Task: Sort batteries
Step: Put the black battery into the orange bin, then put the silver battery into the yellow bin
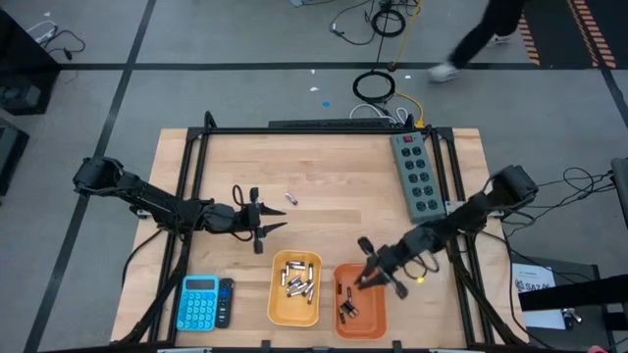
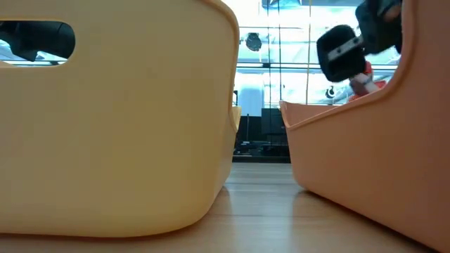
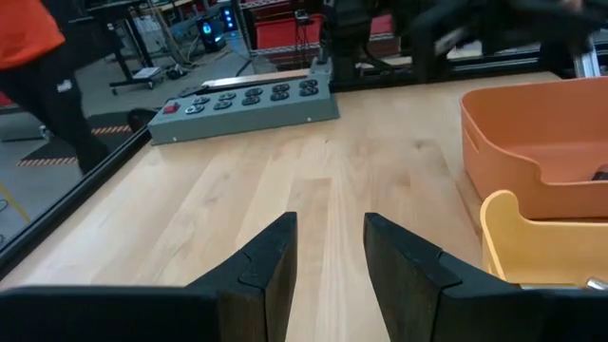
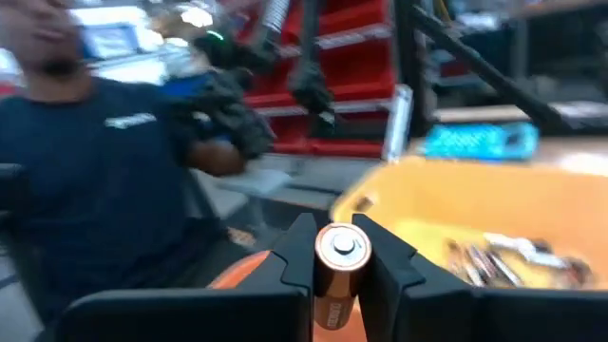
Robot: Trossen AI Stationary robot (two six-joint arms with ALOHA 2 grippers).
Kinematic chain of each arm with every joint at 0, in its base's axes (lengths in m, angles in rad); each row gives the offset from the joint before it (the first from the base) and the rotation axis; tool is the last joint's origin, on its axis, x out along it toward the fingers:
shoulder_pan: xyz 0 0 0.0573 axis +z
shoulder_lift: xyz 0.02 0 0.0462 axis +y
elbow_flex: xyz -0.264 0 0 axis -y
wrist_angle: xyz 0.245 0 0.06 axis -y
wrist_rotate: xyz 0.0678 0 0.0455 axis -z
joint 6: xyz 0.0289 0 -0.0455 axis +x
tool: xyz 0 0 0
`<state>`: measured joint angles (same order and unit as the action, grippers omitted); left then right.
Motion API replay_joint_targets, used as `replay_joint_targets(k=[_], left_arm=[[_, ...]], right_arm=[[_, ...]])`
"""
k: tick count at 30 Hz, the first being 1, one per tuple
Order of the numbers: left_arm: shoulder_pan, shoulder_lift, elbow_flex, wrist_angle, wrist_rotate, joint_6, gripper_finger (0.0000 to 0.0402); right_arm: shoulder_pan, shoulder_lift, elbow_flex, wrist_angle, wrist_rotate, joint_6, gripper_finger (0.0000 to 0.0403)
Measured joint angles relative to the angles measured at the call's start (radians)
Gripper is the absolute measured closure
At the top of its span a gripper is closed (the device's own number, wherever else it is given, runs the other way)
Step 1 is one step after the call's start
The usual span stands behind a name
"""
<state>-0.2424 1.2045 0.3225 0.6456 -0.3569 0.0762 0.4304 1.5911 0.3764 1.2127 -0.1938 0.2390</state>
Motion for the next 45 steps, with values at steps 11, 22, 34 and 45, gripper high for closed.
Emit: replay_joint_targets(k=[11,22,34,45], left_arm=[[0.000,0.000,0.000,-0.009,0.000,-0.009,0.0267],[0.003,0.000,0.000,-0.032,-0.004,-0.037,0.0267],[0.085,0.000,0.087,-0.124,-0.109,-0.044,0.0267],[0.445,0.001,0.146,-0.388,0.280,-0.040,0.0267]], right_arm=[[-0.019,-0.018,0.030,-0.095,0.176,0.046,0.0189],[-0.118,-0.154,0.029,-0.365,0.161,-0.011,0.0198],[-0.112,-0.293,0.029,-0.380,0.269,-0.144,0.0206],[-0.184,-0.228,0.029,-0.293,0.286,-0.254,0.0206]])
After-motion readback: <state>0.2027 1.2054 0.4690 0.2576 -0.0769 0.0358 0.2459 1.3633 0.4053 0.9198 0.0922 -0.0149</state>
